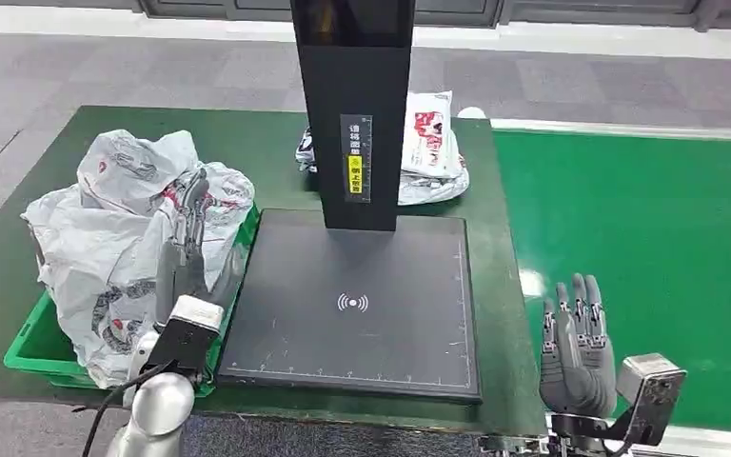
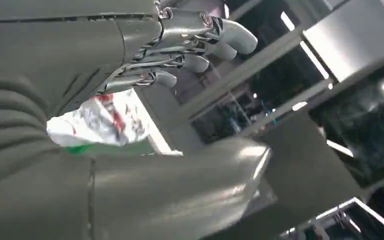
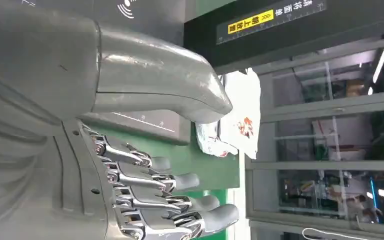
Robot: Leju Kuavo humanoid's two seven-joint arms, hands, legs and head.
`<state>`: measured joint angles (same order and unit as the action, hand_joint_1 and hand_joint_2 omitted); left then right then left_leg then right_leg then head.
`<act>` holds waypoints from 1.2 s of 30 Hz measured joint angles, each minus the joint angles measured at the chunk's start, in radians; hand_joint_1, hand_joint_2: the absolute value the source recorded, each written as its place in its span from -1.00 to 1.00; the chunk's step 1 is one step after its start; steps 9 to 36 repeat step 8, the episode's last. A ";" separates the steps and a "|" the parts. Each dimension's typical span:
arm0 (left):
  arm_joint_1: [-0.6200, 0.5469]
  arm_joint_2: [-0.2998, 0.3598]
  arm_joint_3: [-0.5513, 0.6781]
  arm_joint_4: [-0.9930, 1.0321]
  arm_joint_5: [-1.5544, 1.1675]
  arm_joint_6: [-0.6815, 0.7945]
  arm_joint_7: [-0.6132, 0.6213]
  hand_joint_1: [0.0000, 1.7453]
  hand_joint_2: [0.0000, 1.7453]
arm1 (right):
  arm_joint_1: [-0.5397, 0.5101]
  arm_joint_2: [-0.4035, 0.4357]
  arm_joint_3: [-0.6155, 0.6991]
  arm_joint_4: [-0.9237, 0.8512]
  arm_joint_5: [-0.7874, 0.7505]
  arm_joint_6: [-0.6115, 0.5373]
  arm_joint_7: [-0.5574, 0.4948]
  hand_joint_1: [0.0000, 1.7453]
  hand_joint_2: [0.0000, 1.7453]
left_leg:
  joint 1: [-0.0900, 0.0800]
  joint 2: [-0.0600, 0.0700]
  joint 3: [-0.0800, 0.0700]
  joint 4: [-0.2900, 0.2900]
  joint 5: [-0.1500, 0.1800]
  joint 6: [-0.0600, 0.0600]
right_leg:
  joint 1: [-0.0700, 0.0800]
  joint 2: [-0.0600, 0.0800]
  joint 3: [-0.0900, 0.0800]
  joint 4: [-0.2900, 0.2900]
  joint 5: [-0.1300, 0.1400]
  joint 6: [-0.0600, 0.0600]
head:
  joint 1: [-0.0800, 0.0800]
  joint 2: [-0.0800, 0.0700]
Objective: Moved the parcel from conveyor to table for the left to box.
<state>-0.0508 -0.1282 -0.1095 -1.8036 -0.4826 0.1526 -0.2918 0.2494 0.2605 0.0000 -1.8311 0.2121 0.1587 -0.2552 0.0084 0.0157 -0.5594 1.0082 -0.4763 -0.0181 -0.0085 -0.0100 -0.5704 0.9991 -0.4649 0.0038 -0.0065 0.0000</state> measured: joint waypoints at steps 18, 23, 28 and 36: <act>0.005 0.000 -0.024 0.013 0.003 -0.003 0.000 -1.00 1.00 | 0.001 -0.003 0.000 0.000 0.000 0.000 0.000 -1.00 1.00 | 0.000 -0.001 0.000 0.000 0.000 0.000 | 0.001 0.000 0.000 0.000 0.000 0.000 | 0.000 0.000; 0.005 0.000 -0.024 0.013 0.003 -0.003 0.000 -1.00 1.00 | 0.001 -0.003 0.000 0.000 0.000 0.000 0.000 -1.00 1.00 | 0.000 -0.001 0.000 0.000 0.000 0.000 | 0.001 0.000 0.000 0.000 0.000 0.000 | 0.000 0.000; 0.005 0.000 -0.024 0.013 0.003 -0.003 0.000 -1.00 1.00 | 0.001 -0.003 0.000 0.000 0.000 0.000 0.000 -1.00 1.00 | 0.000 -0.001 0.000 0.000 0.000 0.000 | 0.001 0.000 0.000 0.000 0.000 0.000 | 0.000 0.000; 0.005 0.000 -0.024 0.013 0.003 -0.003 0.000 -1.00 1.00 | 0.001 -0.003 0.000 0.000 0.000 0.000 0.000 -1.00 1.00 | 0.000 -0.001 0.000 0.000 0.000 0.000 | 0.001 0.000 0.000 0.000 0.000 0.000 | 0.000 0.000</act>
